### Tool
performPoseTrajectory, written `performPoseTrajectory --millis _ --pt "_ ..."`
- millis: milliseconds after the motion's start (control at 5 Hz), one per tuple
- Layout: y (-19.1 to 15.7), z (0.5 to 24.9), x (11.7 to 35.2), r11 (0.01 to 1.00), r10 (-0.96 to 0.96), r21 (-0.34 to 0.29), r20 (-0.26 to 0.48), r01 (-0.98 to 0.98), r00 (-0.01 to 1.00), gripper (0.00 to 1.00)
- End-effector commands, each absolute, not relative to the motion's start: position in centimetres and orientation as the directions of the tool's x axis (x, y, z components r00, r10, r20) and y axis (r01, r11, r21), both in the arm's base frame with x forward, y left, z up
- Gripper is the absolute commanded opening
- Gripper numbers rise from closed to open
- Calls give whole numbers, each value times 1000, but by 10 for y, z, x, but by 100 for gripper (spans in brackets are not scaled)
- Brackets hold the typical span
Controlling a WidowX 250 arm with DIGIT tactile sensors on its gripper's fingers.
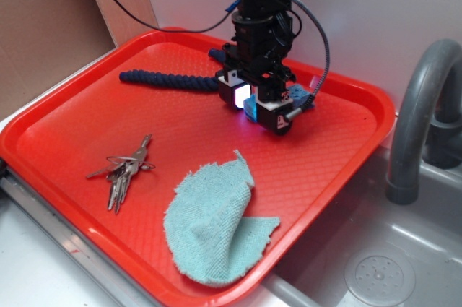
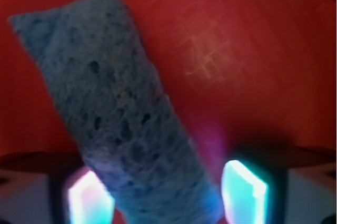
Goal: Grab the blue sponge.
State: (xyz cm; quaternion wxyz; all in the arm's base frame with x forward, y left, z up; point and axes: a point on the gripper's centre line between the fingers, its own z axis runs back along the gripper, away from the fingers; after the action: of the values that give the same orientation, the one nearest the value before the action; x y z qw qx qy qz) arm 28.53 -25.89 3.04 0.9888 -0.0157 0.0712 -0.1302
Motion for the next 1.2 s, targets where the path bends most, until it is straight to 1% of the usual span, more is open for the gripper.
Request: performPoseTrajectory --millis 0,200,400,600,800,1000 --pt "-267 61 284 958 -284 -54 -49 282 957 0" --pt "-236 108 264 955 -294 -41 3 294 956 0" --pt "-178 153 230 930 -344 -97 113 355 932 0" --pt "-139 190 209 909 -392 -95 129 405 911 0" --pt "-119 211 179 938 -330 -57 152 341 932 0" --pt "-107 224 169 962 -269 1 177 273 947 0"
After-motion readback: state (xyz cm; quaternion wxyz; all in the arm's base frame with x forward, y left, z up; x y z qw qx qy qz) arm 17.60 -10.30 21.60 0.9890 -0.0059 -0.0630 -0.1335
